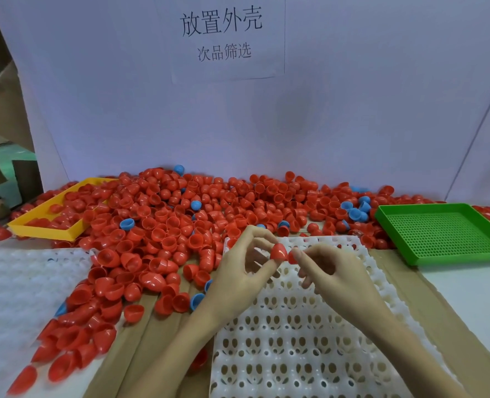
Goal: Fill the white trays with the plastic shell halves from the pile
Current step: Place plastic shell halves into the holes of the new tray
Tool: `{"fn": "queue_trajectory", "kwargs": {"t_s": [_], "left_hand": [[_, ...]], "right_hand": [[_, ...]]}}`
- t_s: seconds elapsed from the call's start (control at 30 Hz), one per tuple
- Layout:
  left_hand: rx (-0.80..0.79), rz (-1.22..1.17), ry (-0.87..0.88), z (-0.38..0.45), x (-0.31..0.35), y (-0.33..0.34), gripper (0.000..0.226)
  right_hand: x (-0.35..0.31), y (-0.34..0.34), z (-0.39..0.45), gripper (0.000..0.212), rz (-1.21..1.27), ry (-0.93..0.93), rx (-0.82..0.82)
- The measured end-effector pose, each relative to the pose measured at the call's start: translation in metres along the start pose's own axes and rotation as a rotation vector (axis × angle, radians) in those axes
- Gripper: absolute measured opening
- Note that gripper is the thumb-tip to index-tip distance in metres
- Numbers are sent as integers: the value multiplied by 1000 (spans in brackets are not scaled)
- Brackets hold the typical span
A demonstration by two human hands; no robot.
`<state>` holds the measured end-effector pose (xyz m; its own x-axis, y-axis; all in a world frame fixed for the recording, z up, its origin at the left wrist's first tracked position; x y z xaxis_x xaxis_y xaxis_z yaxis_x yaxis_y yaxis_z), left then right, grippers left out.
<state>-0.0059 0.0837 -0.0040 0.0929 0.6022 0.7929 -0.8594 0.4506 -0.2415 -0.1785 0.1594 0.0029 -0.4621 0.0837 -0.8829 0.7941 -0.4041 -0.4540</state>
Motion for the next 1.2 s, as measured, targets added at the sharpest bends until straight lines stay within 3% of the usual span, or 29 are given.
{"fn": "queue_trajectory", "kwargs": {"t_s": [0.13, 0.27, 0.33, 0.47, 0.63, 0.77, 0.9, 1.1, 1.2], "left_hand": [[105, 51, 10, -1, -3, -2, 18], [31, 205, 39, -3, -7, -2, 18], [-14, 348, 123, -5, -6, -1, 19], [-216, 574, 462, -6, 5, 5, 9], [-288, 656, 570, -8, 8, 7, 15], [-143, 684, 477, -3, 2, 2, 18], [-22, 860, 357, 11, -13, -6, 15], [-106, 920, 173, 21, -46, -5, 41], [-120, 908, 183, 21, -48, -7, 39]], "right_hand": [[-2, 6, -4, 33, 56, 35, -43], [-5, 10, -6, 36, 211, 79, -72], [-4, 9, -6, 38, 229, 106, -31], [1, 4, -2, 49, 295, 205, -17], [6, 0, 2, 55, 388, 344, -97], [5, -2, 5, 47, 403, 379, -132], [7, -10, 9, 35, 385, 385, -139], [10, -9, 9, 24, 331, 375, -150], [11, -9, 9, 23, 311, 366, -155]]}}
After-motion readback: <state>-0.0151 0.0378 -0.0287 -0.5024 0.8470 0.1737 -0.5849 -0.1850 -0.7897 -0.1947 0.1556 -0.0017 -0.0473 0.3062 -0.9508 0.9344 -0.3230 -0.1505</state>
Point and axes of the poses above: each hand's wrist, its own z-axis towards the middle knuckle, its own y-axis out of the palm, x = y × z, the point moved 3 cm from there along z, towards the middle knuckle, and after that the axes turned 10 degrees about y, right-handed, at the moved point
